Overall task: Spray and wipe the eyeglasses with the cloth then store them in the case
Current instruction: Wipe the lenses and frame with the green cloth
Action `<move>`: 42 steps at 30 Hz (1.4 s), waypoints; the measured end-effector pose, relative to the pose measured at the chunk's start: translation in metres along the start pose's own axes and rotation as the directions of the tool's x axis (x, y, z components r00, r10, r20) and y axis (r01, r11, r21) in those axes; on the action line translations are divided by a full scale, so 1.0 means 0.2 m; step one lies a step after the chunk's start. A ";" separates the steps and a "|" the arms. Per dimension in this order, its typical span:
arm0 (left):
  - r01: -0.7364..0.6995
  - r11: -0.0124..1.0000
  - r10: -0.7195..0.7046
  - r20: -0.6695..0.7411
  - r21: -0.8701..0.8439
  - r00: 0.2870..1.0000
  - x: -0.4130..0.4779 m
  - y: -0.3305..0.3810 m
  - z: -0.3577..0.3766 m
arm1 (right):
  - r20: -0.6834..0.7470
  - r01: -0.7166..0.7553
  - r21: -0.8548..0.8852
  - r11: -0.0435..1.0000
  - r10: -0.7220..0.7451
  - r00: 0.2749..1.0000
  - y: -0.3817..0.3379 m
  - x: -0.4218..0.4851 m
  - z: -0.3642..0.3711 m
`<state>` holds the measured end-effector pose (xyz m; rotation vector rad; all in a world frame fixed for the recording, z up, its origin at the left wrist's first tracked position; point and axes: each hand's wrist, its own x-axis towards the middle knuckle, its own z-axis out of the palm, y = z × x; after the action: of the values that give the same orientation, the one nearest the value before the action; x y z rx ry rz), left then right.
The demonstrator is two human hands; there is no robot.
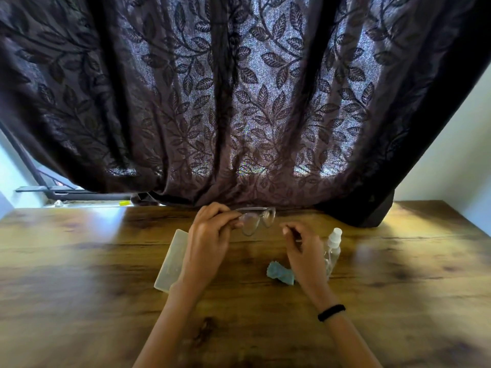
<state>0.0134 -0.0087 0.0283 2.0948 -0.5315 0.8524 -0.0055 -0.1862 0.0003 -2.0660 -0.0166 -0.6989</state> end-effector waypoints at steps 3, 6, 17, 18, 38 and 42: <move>0.059 0.998 -0.060 -0.053 -0.024 0.997 0.00 -0.02 -0.01 | 0.345 -0.073 -0.284 0.956 0.173 0.923 0.14 -0.03 0.02; 0.133 0.987 -0.142 -0.103 -0.091 0.984 -0.01 -0.03 -0.01 | 0.514 -0.034 -0.464 0.885 0.300 0.804 0.23 -0.08 0.06; 0.104 0.991 -0.124 -0.290 -0.083 0.949 -0.04 -0.01 -0.03 | 0.249 -0.067 -0.144 0.987 0.102 0.963 0.13 -0.09 0.04; 0.101 0.992 -0.121 -0.294 -0.080 0.948 -0.04 -0.01 -0.02 | 0.192 -0.083 -0.053 0.995 0.091 0.977 0.08 -0.07 0.03; 0.257 0.936 -0.329 -0.334 -0.242 0.883 -0.20 0.10 0.12 | 0.313 0.416 0.014 0.909 -0.400 0.862 -0.30 -0.04 0.05; 0.250 0.913 -0.356 -0.334 -0.321 0.873 -0.21 0.11 0.11 | 0.275 0.403 -0.047 0.914 -0.376 0.885 -0.25 -0.02 0.01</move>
<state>-0.0197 -0.0354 -0.0001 1.6444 -0.0877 0.9181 -0.0218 -0.1537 0.0363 -2.2681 -0.5743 -0.6711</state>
